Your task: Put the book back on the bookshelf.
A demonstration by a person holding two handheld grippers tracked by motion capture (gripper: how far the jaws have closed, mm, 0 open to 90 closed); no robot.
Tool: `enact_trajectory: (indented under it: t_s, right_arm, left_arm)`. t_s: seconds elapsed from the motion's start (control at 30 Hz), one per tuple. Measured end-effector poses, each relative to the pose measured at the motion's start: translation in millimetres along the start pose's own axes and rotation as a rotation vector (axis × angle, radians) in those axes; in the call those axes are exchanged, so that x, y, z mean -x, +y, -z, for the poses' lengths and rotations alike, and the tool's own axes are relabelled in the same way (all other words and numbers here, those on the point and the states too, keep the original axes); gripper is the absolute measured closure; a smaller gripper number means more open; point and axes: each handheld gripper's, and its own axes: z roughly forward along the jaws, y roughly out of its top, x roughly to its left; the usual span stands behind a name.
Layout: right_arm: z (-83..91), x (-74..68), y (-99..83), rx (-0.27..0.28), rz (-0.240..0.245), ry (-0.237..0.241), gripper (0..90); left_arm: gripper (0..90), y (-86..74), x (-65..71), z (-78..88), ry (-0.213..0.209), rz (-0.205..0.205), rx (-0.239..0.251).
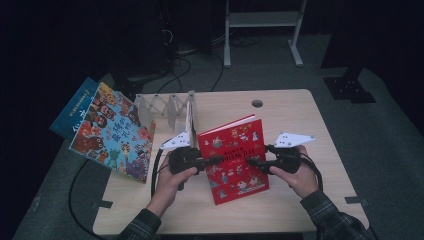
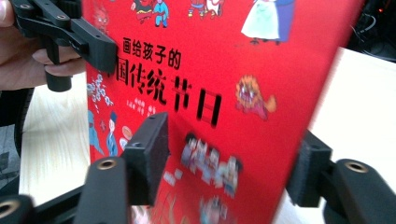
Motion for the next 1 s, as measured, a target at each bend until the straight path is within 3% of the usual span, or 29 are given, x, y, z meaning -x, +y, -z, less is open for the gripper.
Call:
enact_trajectory:
  t_s: [0.2,0.33,0.5,0.6,0.73,1.0]
  right_arm:
    - [15.1,15.1,-5.2,0.025,-0.044,-0.035,38.1]
    - [17.4,29.5,-13.5,0.041,-0.084,-0.122,35.4]
    - [10.3,51.0,-28.5,-0.084,-0.139,-0.267,30.1]
    - [6.1,61.2,-38.6,-0.158,-0.15,-0.3,27.1]
    - [0.4,71.4,-51.3,-0.246,-0.131,-0.339,25.0]
    - [-5.8,90.1,-75.6,-0.356,-0.158,-0.425,22.8]
  left_arm:
    - [76.5,1.7,-1.4,4.9,0.02,0.024,0.009]
    - [77.3,3.4,-2.0,7.0,0.02,0.018,0.011]
    - [78.5,4.2,-2.4,7.8,0.017,0.046,0.018]
    - [79.0,7.0,-1.5,9.2,0.028,0.038,0.009]
    - [79.2,11.7,-1.8,9.5,0.036,0.033,0.009]
    - [79.3,17.5,0.5,11.5,0.043,0.037,0.01]
